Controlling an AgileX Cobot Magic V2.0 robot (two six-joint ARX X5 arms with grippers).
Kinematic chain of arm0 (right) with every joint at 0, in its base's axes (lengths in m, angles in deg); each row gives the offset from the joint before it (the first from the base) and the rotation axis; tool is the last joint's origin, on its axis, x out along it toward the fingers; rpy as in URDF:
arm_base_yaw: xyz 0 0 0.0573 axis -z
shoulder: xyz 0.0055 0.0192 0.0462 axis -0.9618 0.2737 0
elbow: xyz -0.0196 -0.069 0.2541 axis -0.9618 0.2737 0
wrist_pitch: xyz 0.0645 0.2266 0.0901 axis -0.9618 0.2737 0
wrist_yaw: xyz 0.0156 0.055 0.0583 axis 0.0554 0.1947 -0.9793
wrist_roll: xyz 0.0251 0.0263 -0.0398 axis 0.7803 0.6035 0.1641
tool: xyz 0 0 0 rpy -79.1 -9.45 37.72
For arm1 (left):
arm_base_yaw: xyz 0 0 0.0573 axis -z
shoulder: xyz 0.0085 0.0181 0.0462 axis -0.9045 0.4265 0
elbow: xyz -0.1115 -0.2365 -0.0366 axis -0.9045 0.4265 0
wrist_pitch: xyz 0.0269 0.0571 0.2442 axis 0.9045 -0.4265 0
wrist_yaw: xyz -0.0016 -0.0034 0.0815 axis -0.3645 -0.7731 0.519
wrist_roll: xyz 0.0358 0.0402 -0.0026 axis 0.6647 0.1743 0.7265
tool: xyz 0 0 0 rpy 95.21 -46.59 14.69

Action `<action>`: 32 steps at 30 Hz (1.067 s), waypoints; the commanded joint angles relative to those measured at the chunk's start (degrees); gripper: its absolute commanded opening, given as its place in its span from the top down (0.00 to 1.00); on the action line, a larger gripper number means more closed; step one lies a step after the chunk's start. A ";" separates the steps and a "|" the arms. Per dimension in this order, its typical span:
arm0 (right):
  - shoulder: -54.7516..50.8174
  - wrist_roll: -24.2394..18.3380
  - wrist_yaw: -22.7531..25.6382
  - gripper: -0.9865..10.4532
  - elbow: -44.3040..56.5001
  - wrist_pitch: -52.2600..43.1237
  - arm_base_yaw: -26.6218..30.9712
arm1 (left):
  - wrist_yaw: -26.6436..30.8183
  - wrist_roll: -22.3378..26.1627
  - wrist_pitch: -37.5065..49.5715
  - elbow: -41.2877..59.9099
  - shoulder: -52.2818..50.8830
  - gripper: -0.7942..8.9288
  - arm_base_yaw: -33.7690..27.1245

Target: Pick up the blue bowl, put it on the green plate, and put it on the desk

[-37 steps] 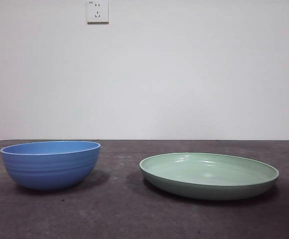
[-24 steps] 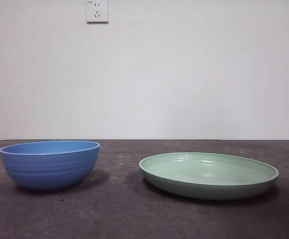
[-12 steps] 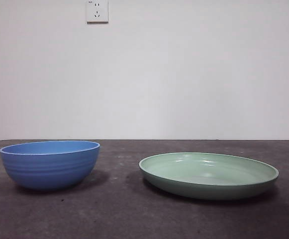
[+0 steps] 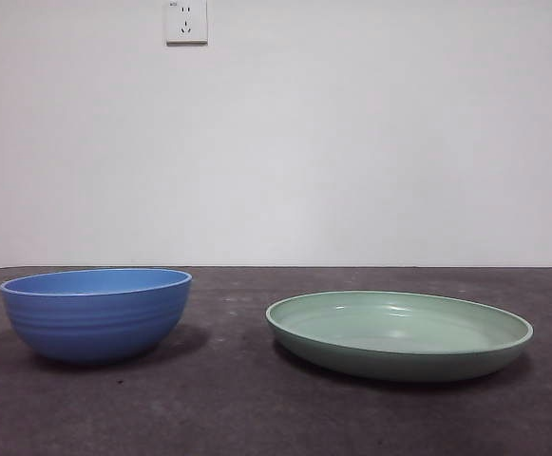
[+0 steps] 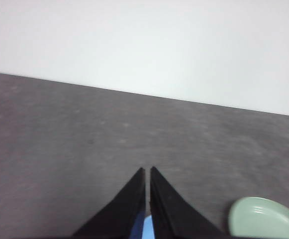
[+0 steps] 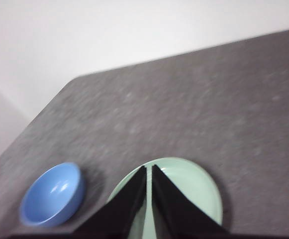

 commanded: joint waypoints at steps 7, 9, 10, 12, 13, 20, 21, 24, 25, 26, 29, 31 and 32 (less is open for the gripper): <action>12.31 -6.25 -9.62 0.90 -11.43 11.43 -1.64 | -16.28 -1.40 -8.59 -15.96 16.41 0.90 0.07; 14.23 -7.17 -11.10 0.90 -12.63 13.14 -1.92 | -18.86 -1.14 -9.16 -17.40 18.71 0.90 0.33; 14.97 -7.15 -11.91 0.90 -12.96 13.51 -1.97 | -19.45 -1.11 -9.09 -17.70 19.56 0.90 0.50; 15.72 -7.13 -12.90 0.90 -13.03 13.42 -1.97 | -19.50 -1.11 -9.27 -17.73 20.63 0.90 0.87; 15.87 -7.10 -12.87 0.90 -13.03 13.42 -1.97 | -19.50 -1.07 -9.53 -17.73 20.98 0.90 1.07; 15.76 -7.02 -12.87 0.90 -13.03 13.44 -1.97 | -19.47 -0.55 -12.24 -17.73 21.44 0.89 1.66; 15.76 -6.99 -12.87 0.90 -13.03 13.27 -1.97 | -19.47 -0.55 -12.46 -17.73 21.44 0.88 1.79; 15.78 -7.02 -12.87 0.90 -13.03 13.20 -1.97 | -19.45 -0.55 -12.61 -17.73 21.44 0.75 1.84; 15.80 -7.02 -12.87 0.87 -13.03 13.20 -1.97 | -19.43 -0.55 -12.57 -17.73 21.44 0.67 1.84; 15.80 -7.02 -12.85 0.83 -13.03 13.20 -1.97 | -19.43 -0.55 -12.55 -17.73 21.44 0.59 1.84; 15.80 -7.02 -12.83 0.60 -13.03 13.18 -1.97 | -19.43 -0.55 -12.57 -17.73 21.44 0.40 1.84; 15.80 -6.99 -12.83 0.46 -13.03 13.18 -1.97 | -19.43 -0.55 -12.55 -17.73 21.44 0.37 1.84; 15.80 -6.99 -12.83 0.43 -13.03 13.18 -1.97 | -19.43 -0.57 -12.52 -17.73 21.44 0.37 1.84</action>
